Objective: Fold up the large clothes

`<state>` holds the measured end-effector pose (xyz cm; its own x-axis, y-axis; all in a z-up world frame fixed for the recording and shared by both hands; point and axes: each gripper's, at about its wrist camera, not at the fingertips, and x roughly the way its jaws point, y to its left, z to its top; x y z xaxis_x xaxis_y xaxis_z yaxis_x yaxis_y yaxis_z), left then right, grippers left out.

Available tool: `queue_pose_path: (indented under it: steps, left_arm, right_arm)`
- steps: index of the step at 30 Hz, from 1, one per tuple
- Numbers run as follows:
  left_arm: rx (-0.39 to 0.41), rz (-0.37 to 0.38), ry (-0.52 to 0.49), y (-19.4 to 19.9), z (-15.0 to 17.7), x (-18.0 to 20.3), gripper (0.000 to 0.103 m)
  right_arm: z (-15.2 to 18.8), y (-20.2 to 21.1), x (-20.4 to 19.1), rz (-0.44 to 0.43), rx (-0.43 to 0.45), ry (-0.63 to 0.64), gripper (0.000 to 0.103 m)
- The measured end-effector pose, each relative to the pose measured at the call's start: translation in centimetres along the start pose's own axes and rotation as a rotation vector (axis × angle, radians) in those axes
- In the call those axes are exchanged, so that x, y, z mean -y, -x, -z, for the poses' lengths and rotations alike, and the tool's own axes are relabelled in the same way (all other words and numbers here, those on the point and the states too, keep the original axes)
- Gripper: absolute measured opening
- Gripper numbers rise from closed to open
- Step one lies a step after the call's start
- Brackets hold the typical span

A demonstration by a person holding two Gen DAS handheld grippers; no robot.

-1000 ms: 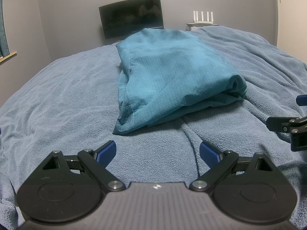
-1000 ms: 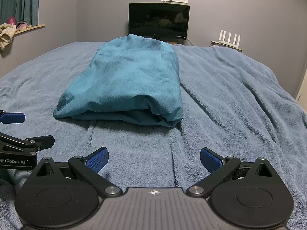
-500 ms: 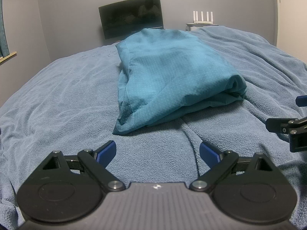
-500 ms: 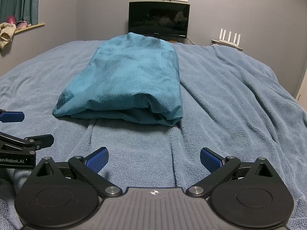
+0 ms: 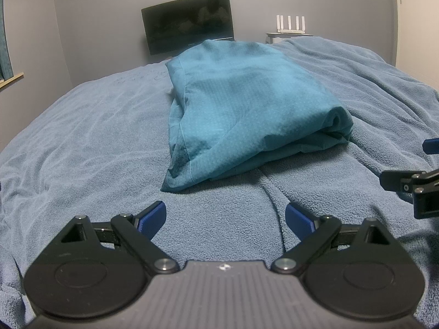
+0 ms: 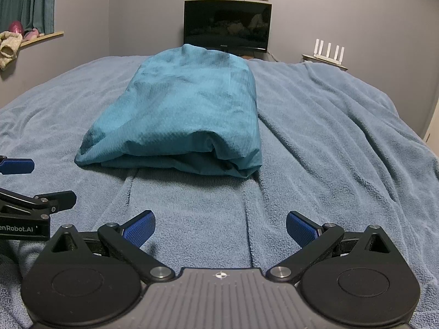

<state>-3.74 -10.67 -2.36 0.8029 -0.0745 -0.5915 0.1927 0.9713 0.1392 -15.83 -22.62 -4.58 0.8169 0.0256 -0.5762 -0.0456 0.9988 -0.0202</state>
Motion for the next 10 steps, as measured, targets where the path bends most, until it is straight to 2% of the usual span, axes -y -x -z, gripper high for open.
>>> queue_pose_path:
  steps: [10]
  left_arm:
    - [-0.003,0.003,0.002,-0.06,0.05,-0.08,0.094]
  right_arm:
    - [0.06,-0.11,0.27,-0.002,-0.006,-0.003,0.103]
